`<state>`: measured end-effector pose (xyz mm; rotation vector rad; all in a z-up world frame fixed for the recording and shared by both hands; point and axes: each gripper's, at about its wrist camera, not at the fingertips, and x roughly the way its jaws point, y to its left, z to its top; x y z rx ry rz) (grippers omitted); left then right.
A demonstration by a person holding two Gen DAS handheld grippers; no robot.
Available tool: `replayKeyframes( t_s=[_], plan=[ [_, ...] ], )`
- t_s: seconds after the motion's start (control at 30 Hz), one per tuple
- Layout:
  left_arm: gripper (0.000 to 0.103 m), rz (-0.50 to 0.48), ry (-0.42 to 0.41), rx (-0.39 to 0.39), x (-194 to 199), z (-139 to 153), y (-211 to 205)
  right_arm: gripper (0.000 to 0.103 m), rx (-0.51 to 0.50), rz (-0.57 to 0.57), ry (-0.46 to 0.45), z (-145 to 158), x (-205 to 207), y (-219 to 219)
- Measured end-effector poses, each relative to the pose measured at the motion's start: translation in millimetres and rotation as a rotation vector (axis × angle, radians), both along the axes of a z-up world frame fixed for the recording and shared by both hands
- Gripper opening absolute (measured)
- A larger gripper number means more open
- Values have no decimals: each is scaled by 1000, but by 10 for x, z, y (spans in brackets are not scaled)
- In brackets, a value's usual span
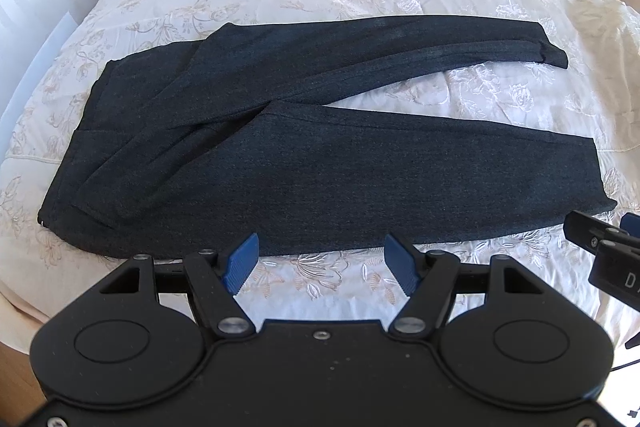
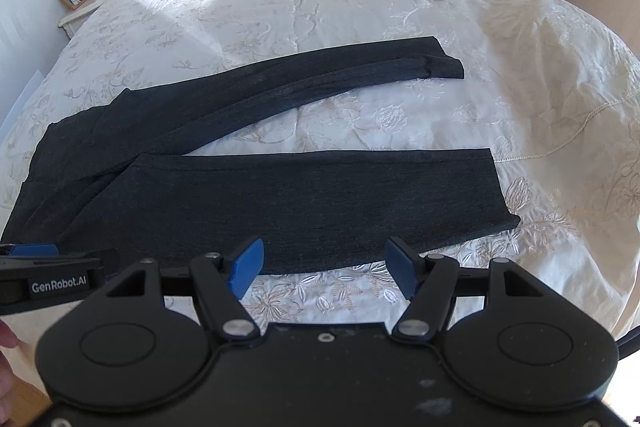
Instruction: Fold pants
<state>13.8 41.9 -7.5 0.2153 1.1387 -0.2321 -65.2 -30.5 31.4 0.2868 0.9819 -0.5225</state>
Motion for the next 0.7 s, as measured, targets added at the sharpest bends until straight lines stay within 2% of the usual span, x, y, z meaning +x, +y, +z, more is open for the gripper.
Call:
replayKeyframes(
  t_s=[0.7],
  plan=[
    [71,-42,-6,-12,76,-15,177,69,-2,-38,-15,-29,16,146]
  ],
)
